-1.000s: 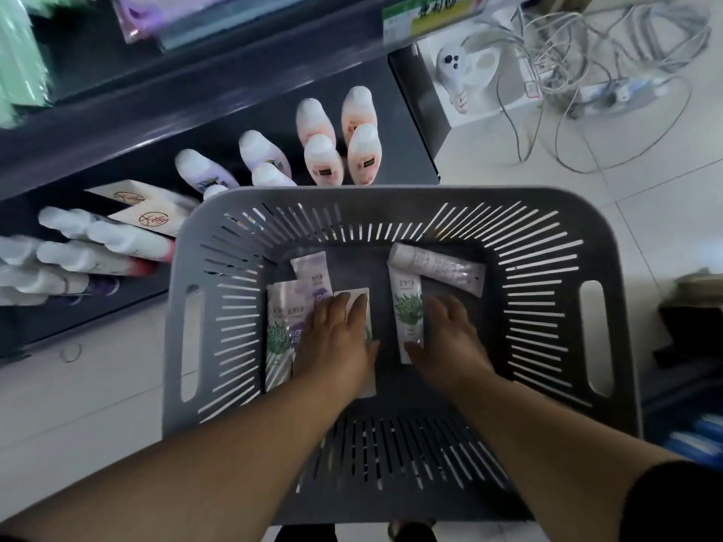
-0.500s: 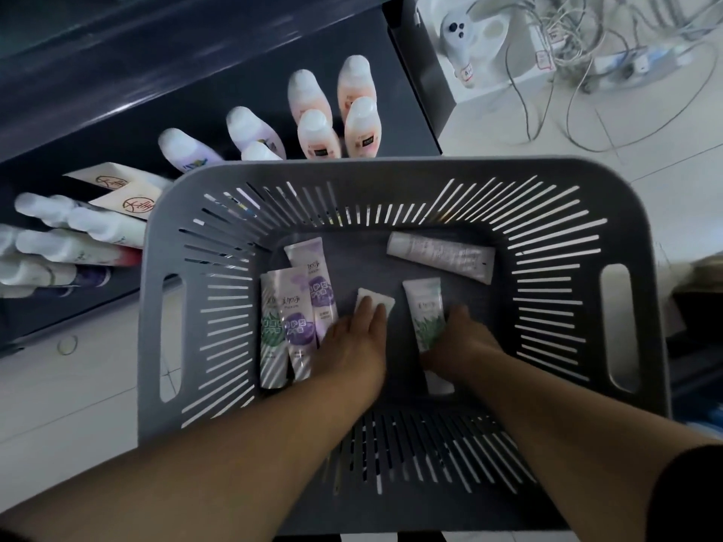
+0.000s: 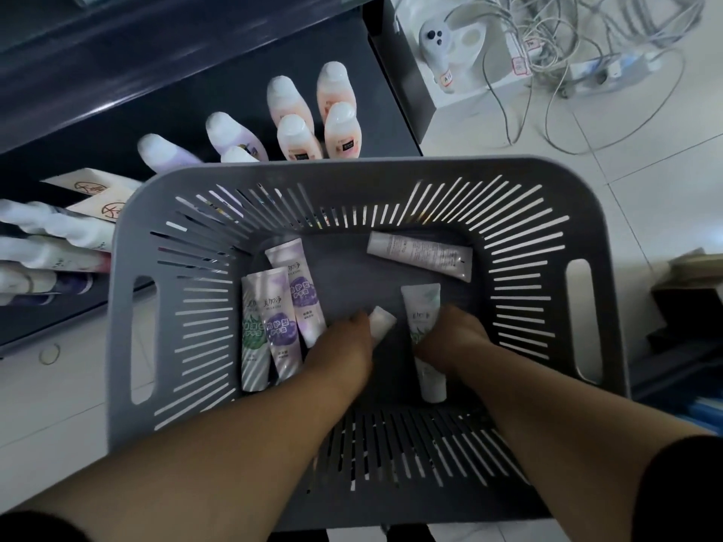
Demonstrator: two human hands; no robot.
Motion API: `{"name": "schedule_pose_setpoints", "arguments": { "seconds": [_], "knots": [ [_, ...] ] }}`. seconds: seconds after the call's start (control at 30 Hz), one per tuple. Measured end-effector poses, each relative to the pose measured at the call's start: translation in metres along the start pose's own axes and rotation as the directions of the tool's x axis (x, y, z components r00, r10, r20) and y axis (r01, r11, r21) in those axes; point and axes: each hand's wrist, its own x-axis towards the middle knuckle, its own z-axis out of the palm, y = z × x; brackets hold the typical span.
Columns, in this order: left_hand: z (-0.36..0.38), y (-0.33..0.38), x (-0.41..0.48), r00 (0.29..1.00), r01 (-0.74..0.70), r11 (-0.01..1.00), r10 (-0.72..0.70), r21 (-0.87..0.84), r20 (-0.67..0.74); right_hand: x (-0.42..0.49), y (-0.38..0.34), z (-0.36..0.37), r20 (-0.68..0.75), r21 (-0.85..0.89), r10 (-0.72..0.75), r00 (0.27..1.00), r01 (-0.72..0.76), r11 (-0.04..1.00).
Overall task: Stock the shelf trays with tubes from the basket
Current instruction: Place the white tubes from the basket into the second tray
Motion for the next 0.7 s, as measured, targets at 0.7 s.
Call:
{"name": "schedule_pose_setpoints", "arguments": {
  "seconds": [0.7],
  "knots": [
    [-0.251, 0.084, -0.245, 0.820, -0.294, 0.878, 0.028, -0.378, -0.572, -0.277, -0.037, -0.199, -0.330, 0.404, -0.393, 0.858, 0.505, 0.763]
  ]
}}
